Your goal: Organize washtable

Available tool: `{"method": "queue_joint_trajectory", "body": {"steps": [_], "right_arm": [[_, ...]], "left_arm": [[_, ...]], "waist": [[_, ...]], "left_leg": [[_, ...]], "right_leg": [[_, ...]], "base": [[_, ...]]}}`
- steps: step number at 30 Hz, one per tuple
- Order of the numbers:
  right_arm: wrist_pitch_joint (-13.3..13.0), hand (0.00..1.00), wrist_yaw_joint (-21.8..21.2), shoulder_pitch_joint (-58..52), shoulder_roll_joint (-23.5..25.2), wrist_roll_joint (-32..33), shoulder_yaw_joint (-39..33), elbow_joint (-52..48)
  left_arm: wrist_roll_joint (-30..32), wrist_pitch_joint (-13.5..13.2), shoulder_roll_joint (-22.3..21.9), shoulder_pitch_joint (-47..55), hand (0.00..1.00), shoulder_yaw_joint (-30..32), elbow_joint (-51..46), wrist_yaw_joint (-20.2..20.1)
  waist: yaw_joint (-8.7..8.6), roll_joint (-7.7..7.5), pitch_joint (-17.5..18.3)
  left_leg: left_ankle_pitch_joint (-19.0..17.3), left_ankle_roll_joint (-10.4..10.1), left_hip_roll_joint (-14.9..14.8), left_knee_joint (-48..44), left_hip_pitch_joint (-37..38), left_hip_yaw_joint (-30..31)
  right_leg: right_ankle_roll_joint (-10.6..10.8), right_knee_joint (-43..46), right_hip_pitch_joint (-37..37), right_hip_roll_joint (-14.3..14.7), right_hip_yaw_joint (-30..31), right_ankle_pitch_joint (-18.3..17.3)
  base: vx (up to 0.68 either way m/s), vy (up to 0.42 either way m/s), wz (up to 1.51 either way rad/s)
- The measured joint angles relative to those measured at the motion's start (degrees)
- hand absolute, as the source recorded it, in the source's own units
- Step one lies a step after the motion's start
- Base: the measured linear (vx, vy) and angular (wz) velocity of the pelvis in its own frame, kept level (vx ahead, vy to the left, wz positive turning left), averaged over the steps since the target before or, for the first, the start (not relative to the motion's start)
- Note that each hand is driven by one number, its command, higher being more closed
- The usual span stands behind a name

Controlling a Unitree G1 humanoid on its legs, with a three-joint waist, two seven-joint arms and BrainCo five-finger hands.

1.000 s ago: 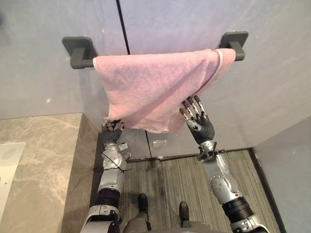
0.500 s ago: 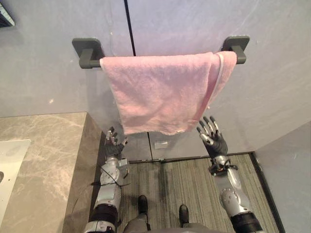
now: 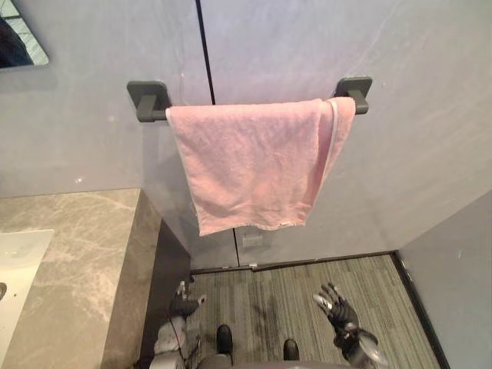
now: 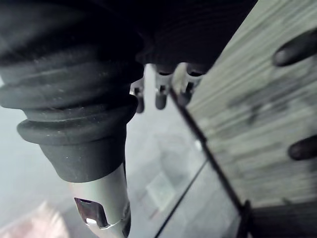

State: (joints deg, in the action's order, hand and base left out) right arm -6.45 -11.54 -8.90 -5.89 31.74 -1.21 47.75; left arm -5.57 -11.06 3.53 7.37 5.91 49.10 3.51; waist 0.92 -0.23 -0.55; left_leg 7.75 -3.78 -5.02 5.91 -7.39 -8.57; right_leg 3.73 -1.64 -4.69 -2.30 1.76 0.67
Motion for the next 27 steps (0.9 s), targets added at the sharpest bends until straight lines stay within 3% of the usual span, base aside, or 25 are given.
{"method": "queue_joint_trajectory", "body": {"steps": [3, 10, 16, 27], "right_arm": [[0.69, 0.00, 0.61, -0.53, 0.54, -1.19, -5.35, 9.49], [2.68, 0.00, 5.00, -0.90, 0.88, -10.40, -16.26, 19.28], [4.56, 0.00, 9.27, -0.71, 1.13, -18.35, -21.47, 20.89], [4.63, 0.00, 12.92, 1.70, 1.98, -23.38, -22.50, 21.11]], "left_arm": [[2.48, 1.44, -0.55, 1.39, 0.00, 2.70, 8.08, -1.06], [6.40, 2.23, -1.44, 1.02, 0.00, 9.93, 12.13, -2.52], [6.27, 3.42, -1.82, 0.33, 0.00, 12.62, 13.49, -2.14], [5.96, 3.46, -1.71, -0.78, 0.00, 10.35, 14.78, -0.85]], "waist": [[-0.01, 0.38, 0.26], [-0.18, 1.21, 1.43], [-0.23, 1.15, 1.94], [-1.26, 0.56, 2.12]], "left_leg": [[-0.51, -0.04, 0.03, 0.00, 1.38, -0.11], [-1.34, -0.13, 0.07, 0.02, 3.64, -0.60], [-1.55, -0.01, 0.24, 0.02, 3.70, -0.18], [-2.15, -0.03, 0.79, 0.00, 4.28, -0.15]], "right_leg": [[0.06, 0.54, 1.08, -0.04, 0.01, -0.83], [-0.27, 1.66, 2.67, 0.07, 0.20, -2.15], [-0.23, 1.69, 2.94, 0.03, -0.22, -2.66], [-0.28, 1.73, 3.49, -0.08, -0.23, -3.20]], "base": [[0.04, -0.006, 0.01], [0.03, -0.008, -0.03], [0.03, -0.007, 0.03], [0.05, -0.012, 0.01]]}}
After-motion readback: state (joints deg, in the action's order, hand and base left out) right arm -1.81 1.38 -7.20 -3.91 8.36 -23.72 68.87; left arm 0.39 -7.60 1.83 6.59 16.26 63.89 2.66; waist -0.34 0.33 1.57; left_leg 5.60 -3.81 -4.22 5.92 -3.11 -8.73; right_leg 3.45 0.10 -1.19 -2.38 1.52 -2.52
